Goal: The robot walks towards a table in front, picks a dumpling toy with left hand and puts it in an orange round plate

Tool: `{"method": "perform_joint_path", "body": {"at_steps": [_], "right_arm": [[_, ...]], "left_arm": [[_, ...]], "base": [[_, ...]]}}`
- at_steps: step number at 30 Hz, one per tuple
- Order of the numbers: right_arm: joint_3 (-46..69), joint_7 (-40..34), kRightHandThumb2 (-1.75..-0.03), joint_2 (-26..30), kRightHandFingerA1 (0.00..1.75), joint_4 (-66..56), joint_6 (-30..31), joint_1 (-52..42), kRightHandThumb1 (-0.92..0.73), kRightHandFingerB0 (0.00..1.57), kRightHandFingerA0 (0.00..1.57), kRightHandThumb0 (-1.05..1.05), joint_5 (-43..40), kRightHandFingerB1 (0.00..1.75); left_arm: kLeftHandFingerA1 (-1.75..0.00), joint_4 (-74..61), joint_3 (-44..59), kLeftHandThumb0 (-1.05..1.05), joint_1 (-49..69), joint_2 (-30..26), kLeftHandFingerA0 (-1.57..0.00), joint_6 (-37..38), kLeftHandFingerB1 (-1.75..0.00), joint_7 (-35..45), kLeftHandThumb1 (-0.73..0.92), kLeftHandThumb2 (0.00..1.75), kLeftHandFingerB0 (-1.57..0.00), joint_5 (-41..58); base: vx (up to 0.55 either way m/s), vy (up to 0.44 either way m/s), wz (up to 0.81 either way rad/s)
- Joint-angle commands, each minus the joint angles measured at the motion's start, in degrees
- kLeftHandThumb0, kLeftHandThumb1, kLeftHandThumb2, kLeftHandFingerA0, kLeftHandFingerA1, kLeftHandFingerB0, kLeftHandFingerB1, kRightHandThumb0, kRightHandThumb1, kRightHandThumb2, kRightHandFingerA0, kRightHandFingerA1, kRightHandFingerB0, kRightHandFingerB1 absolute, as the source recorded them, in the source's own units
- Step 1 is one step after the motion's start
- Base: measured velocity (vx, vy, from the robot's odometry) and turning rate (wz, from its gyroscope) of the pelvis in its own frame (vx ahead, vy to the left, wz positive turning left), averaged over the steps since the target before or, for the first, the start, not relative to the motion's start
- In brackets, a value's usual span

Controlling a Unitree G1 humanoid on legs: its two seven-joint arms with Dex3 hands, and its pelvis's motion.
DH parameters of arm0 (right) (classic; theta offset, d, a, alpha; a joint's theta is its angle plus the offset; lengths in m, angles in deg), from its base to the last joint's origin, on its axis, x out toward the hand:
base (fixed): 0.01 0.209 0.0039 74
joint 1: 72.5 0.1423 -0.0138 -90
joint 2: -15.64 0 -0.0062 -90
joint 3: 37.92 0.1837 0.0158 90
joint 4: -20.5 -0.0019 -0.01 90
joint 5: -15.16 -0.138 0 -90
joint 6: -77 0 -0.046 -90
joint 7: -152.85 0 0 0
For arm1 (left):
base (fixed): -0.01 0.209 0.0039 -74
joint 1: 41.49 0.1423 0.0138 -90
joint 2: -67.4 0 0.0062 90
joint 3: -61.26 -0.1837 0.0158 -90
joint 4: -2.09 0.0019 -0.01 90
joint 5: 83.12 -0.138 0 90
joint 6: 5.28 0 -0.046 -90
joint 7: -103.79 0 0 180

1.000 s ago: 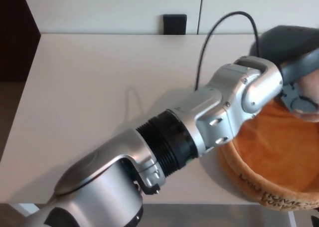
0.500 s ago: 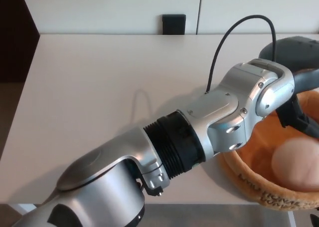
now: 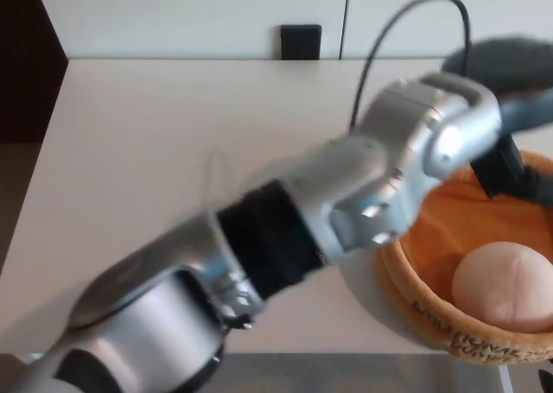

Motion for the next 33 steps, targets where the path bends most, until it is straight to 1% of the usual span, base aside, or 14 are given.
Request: {"method": "perform_joint_path", "body": {"at_steps": [1, 2, 3, 7, 8, 12, 15, 16, 17, 22, 23, 29, 30, 33], "right_arm": [[-0.09, -0.32, -0.55, 0.43, 0.48, 0.46, -0.01, -1.22, -0.54, 0.41, 0.73, -0.16, 0.23, 0.36], [-0.26, -0.45, -0.56, 0.55, 0.84, 0.63, 0.05, -1.58, -0.56, 0.40, 0.86, -0.16, 0.44, 0.36], [-0.27, -0.42, -0.56, 0.61, 0.84, 0.71, 0.09, -1.78, -0.56, 0.40, 0.86, -0.16, 0.46, 0.36], [-0.52, -1.03, -0.56, 0.71, 0.63, 1.04, -0.34, -3.05, -0.54, 0.42, 0.83, -0.15, 0.73, 0.37], [-0.62, -1.05, -0.56, 0.61, 0.60, 1.09, -0.18, -3.42, -0.53, 0.41, 0.84, -0.16, 0.79, 0.36], [-0.77, -1.33, -0.56, 0.33, 0.48, 1.52, -0.31, -4.23, -0.53, 0.42, 0.80, -0.17, 0.79, 0.36], [-0.86, -1.36, -0.56, 0.26, 0.48, 1.52, -0.34, -4.31, -0.53, 0.42, 0.80, -0.17, 0.72, 0.36], [-0.40, -1.15, -0.57, 0.34, 0.50, 1.65, -0.42, -4.31, -0.55, 0.40, 0.78, -0.15, 0.25, 0.36], [-0.19, -1.21, -0.59, 0.41, 0.50, 1.76, -0.60, -4.52, -0.54, 0.41, 0.76, -0.22, 0.06, 0.38], [-0.34, -1.04, -0.56, 0.33, 0.66, 1.81, -1.10, -5.53, -0.55, 0.40, 0.80, -0.17, 0.12, 0.36], [-0.66, -0.89, -0.59, 0.17, 0.49, 1.58, -1.37, -6.24, -0.54, 0.40, 0.71, -0.23, 0.34, 0.38], [-0.91, -1.27, -0.60, 0.51, 0.49, 2.02, -1.13, -6.49, -0.54, 0.41, 0.72, -0.23, 0.65, 0.38], [-0.81, -1.32, -0.56, 0.50, 0.57, 2.14, -1.47, -6.83, -0.54, 0.41, 0.82, -0.18, 0.57, 0.37], [-0.69, -1.39, -0.56, 0.49, 0.57, 2.31, -1.99, -7.34, -0.54, 0.41, 0.82, -0.18, 0.42, 0.37]], "left_arm": [[-0.01, -26.42, 11.27, -0.96, 5.17, -11.36, -0.02, -0.04, -0.07, 6.30, 0.56, 0.94, 0.00, 0.42], [-0.17, -34.83, 13.96, -0.83, 8.56, -14.36, -0.09, 0.23, -0.10, 7.15, 0.52, 0.85, -0.02, 0.28], [-0.17, -38.57, 15.00, -0.83, 10.20, -15.95, -0.09, 0.70, -0.10, 7.54, 0.52, 0.85, -0.02, 0.01], [-0.40, -55.17, 22.45, -0.65, 21.76, -22.38, -0.08, 3.46, -0.27, 9.21, 0.42, 0.79, 0.00, 3.61], [-0.49, -60.72, 26.55, -0.35, 27.42, -23.97, 0.00, 4.45, -0.50, 9.95, 0.28, 0.87, 0.00, 6.02], [-0.49, -74.09, 39.72, -0.34, 44.34, -27.46, 0.00, 8.44, -0.50, 12.94, 0.32, 0.89, 0.00, 13.82], [-0.49, -74.70, 40.12, -0.34, 45.06, -28.15, 0.00, 8.32, -0.50, 12.73, 0.32, 0.89, 0.00, 14.46], [-0.35, -75.01, 46.50, -0.52, 56.32, -28.41, -0.20, 15.94, -0.31, 14.27, 0.51, 0.55, -0.16, 19.48], [-0.51, -75.00, 53.57, -0.30, 70.37, -28.25, -0.06, 24.21, -0.50, 17.10, 0.31, 0.88, -0.06, 24.04], [-0.52, -66.87, 66.37, -0.29, 99.55, -27.55, -0.10, 44.77, -0.51, 20.54, 0.25, 0.86, -0.10, 32.15], [-0.51, -57.88, 70.18, -0.30, 108.77, -25.96, -0.07, 51.46, -0.50, 20.22, 0.25, 0.85, -0.07, 34.41], [-0.52, -46.97, 73.86, -0.28, 115.23, -24.67, -0.09, 53.96, -0.50, 18.51, 0.26, 0.86, -0.09, 36.98], [-0.34, -44.67, 74.07, -0.50, 115.82, -24.68, -0.32, 54.20, -0.32, 18.98, 0.44, 0.53, -0.30, 38.03], [-0.34, -41.08, 74.26, -0.50, 117.27, -25.11, -0.32, 55.07, -0.32, 19.38, 0.44, 0.53, -0.30, 39.89]], "base": [[0.00, 0.000, 0.00], [0.00, 0.000, 0.00], [0.00, 0.000, 0.00], [0.00, 0.000, 0.00], [0.00, 0.000, 0.00], [0.00, 0.000, 0.00], [0.00, 0.000, 0.00], [0.00, 0.000, 0.00], [0.00, 0.000, 0.00], [0.00, 0.000, 0.01], [0.00, 0.000, 0.00], [0.00, 0.000, 0.00], [0.00, 0.000, 0.00], [0.00, 0.000, 0.00]]}}
